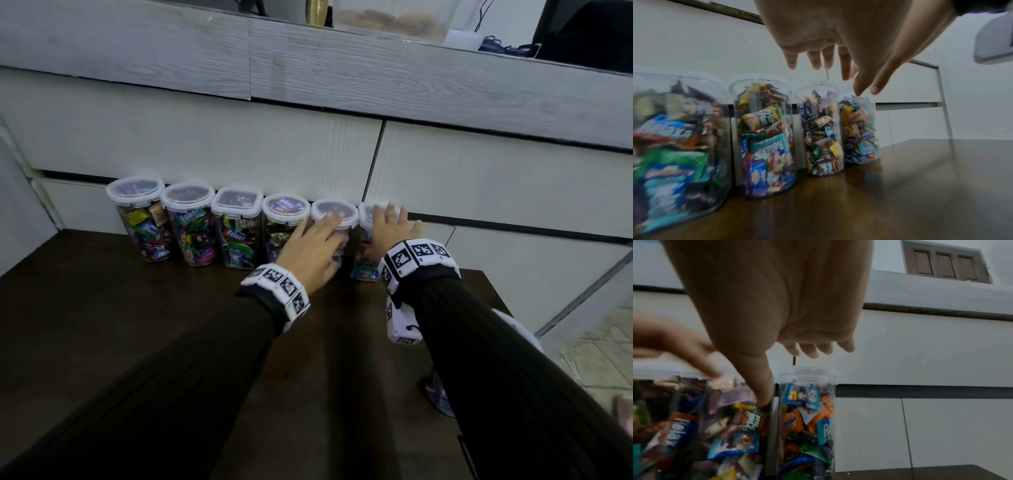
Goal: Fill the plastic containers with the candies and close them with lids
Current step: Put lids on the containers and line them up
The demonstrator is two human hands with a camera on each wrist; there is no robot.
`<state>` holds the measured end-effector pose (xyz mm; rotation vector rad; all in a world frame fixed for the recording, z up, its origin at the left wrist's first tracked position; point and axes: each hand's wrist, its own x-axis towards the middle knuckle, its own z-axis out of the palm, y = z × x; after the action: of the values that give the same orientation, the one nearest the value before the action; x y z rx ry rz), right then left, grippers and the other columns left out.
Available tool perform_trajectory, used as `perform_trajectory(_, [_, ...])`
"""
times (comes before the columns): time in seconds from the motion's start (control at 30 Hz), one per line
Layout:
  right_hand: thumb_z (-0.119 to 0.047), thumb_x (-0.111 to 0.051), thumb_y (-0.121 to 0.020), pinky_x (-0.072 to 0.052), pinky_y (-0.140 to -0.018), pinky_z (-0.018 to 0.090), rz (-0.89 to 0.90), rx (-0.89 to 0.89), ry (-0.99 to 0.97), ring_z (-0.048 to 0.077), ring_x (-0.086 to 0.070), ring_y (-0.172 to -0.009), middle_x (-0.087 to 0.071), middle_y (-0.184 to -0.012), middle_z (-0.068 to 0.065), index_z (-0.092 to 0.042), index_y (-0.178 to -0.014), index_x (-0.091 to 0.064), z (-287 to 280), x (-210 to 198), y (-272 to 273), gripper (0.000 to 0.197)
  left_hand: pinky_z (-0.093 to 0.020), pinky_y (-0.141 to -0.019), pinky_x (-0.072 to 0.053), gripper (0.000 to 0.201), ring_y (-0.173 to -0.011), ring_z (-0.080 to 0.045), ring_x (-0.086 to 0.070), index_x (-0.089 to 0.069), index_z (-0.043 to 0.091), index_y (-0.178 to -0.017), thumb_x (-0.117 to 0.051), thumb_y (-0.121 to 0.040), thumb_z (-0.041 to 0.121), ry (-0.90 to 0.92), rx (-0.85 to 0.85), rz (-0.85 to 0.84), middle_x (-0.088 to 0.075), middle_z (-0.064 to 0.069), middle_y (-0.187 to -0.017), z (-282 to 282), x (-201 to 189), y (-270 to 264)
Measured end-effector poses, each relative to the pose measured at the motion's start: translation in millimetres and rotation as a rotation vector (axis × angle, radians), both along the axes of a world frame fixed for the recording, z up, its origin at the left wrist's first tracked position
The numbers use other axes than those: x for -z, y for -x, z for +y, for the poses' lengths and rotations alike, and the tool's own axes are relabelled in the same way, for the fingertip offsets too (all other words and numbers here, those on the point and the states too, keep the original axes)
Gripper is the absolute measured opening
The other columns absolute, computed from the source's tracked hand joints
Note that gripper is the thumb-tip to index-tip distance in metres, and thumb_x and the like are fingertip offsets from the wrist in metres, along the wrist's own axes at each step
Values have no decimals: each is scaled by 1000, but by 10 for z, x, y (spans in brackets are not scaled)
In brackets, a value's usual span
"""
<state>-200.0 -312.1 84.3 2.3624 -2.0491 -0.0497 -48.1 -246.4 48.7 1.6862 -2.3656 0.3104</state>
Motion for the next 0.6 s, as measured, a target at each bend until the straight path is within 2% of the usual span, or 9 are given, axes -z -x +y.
perform_trajectory(0.07, [-37, -64, -87, -18, -112, 59, 16, -23, -20, 35, -8, -145, -15, -157, 11, -15, -146, -26, 122, -73, 32, 73, -41, -119, -20, 48, -146, -19, -25, -43, 21, -141, -54, -95, 32, -99, 14, 35, -26, -1, -159, 229, 74, -107])
perform_trajectory(0.1, [-39, -65, -86, -26, -109, 57, 24, -45, -20, 36, -20, -141, -28, -152, 12, -15, -139, -37, 202, -118, 72, 65, -39, -116, -27, 47, -143, -19, -31, -44, 21, -139, -54, -96, 34, -167, 5, 40, -30, -1, -157, 336, 120, -168])
perform_trajectory(0.17, [-40, -67, -83, -44, -97, 49, 24, -90, -4, 33, -47, -121, -51, -131, 13, -14, -122, -50, 412, -183, 176, 50, -38, -108, -37, 47, -137, -20, -38, -44, 22, -139, -54, -96, 38, -307, -48, 22, -32, -1, -156, 582, 217, -278])
perform_trajectory(0.2, [-40, -67, -83, -48, -91, 45, 24, -106, 7, 32, -52, -112, -56, -124, 13, -13, -118, -51, 543, -212, 240, 47, -37, -107, -39, 48, -137, -20, -38, -43, 22, -140, -54, -96, 40, -371, -86, -1, -29, 0, -157, 707, 260, -327])
perform_trajectory(0.23, [-41, -67, -83, -50, -88, 43, 27, -108, 11, 31, -54, -109, -57, -121, 12, -14, -118, -51, 682, -242, 298, 48, -37, -107, -38, 51, -139, -20, -36, -40, 23, -142, -53, -96, 43, -433, -125, -21, -26, 0, -158, 827, 300, -373])
perform_trajectory(0.33, [-44, -66, -82, -45, -92, 45, 39, -56, 8, 30, -49, -118, -52, -128, 10, -17, -130, -44, 1062, -305, 510, 59, -37, -110, -36, 59, -142, -20, -32, -33, 25, -147, -50, -96, 50, -562, -212, -37, -19, 1, -161, 1129, 425, -470])
perform_trajectory(0.53, [-46, -71, -78, -41, -100, 49, 23, 149, -21, 32, -40, -127, -44, -137, 11, -14, -131, -38, 1676, -292, 1030, 70, -39, -110, -37, 67, -143, -20, -30, -29, 27, -149, -51, -93, 57, -634, -258, 40, -13, 1, -163, 1468, 597, -414])
perform_trajectory(0.6, [-40, -74, -78, -42, -99, 51, -11, 188, -50, 33, -39, -127, -42, -137, 11, -14, -131, -37, 1808, -220, 1117, 70, -38, -111, -35, 70, -145, -20, -27, -29, 27, -150, -52, -92, 58, -652, -260, 48, -11, 1, -163, 1508, 633, -348])
